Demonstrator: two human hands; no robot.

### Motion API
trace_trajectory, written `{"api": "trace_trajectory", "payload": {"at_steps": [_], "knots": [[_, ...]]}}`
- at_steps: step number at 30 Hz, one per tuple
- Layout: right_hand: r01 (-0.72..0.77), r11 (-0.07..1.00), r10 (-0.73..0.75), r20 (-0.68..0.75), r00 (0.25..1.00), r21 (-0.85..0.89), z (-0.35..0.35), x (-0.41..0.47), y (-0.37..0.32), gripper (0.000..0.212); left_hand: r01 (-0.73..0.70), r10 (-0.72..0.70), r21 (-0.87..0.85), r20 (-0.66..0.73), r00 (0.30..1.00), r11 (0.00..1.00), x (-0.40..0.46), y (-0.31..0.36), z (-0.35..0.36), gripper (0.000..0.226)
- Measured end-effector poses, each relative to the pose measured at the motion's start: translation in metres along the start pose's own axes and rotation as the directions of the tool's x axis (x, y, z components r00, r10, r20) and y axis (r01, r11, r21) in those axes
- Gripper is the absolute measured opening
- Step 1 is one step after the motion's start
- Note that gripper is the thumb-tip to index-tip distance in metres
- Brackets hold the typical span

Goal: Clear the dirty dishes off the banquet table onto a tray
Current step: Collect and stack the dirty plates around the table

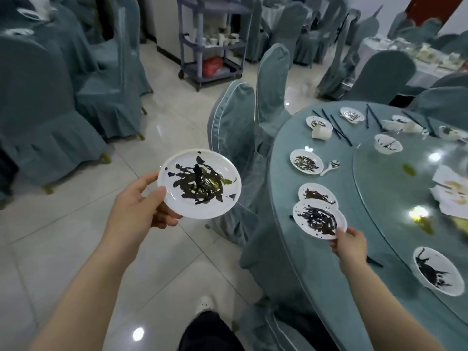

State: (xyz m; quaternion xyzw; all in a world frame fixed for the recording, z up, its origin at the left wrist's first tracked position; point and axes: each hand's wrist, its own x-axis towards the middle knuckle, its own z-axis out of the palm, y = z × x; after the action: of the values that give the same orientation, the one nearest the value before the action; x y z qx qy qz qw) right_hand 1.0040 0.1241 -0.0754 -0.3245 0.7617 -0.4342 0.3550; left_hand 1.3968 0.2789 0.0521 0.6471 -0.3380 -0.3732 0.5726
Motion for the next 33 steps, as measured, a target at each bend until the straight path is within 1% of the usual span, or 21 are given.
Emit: {"api": "trace_trajectory", "payload": {"at_steps": [4,7,9,11,13,16,19,23,26,29,31,33], "knots": [[-0.075,0.995,0.080,-0.095,0.992,0.062,0.037,0.059,-0.007,0.036,0.017,-0.023,0.068,0.091,0.996,0.998,0.075,-0.001,0.023,0.035],[-0.133,0.991,0.133,-0.170,0.976,0.013,0.056,0.088,-0.006,0.033,0.056,-0.076,0.117,0.175,0.982,0.992,0.122,-0.003,0.046,0.033],[-0.143,0.988,0.127,-0.214,0.968,-0.057,0.065,0.101,-0.003,0.033,0.068,-0.096,0.129,0.223,0.970,0.989,0.151,-0.003,0.061,0.034],[-0.141,0.973,0.097,-0.236,0.967,-0.182,0.073,0.112,-0.004,0.037,0.063,-0.097,0.134,0.262,0.960,0.989,0.177,-0.003,0.075,0.034],[-0.155,0.937,0.094,-0.199,0.975,-0.314,0.080,0.115,-0.007,0.041,0.067,-0.104,0.136,0.286,0.953,0.988,0.196,-0.002,0.083,0.034],[-0.195,0.904,0.133,-0.183,0.974,-0.379,0.086,0.120,-0.010,0.035,0.083,-0.134,0.154,0.358,0.924,0.985,0.224,-0.003,0.095,0.034],[-0.289,0.904,0.234,-0.203,0.951,-0.314,0.092,0.128,-0.013,0.024,0.087,-0.145,0.156,0.419,0.896,0.984,0.261,-0.003,0.113,0.034],[-0.318,0.923,0.263,-0.245,0.933,-0.219,0.103,0.130,-0.026,0.016,0.054,-0.122,0.147,0.503,0.856,0.988,0.312,0.002,0.142,0.033],[-0.313,0.944,0.273,-0.286,0.918,-0.102,0.112,0.122,-0.042,0.012,0.024,-0.102,0.138,0.596,0.797,0.990,0.346,0.013,0.158,0.031],[-0.306,0.951,0.302,-0.325,0.896,0.039,0.128,0.120,-0.065,0.014,-0.023,-0.074,0.140,0.651,0.756,0.990,0.387,0.029,0.176,0.032],[-0.289,0.946,0.323,-0.322,0.890,0.149,0.141,0.121,-0.077,0.010,-0.058,-0.043,0.125,0.679,0.733,0.990,0.412,0.037,0.188,0.033],[-0.287,0.918,0.365,-0.305,0.880,0.273,0.153,0.121,-0.082,0.004,-0.074,-0.028,0.115,0.698,0.716,0.991,0.430,0.041,0.197,0.033]]}}
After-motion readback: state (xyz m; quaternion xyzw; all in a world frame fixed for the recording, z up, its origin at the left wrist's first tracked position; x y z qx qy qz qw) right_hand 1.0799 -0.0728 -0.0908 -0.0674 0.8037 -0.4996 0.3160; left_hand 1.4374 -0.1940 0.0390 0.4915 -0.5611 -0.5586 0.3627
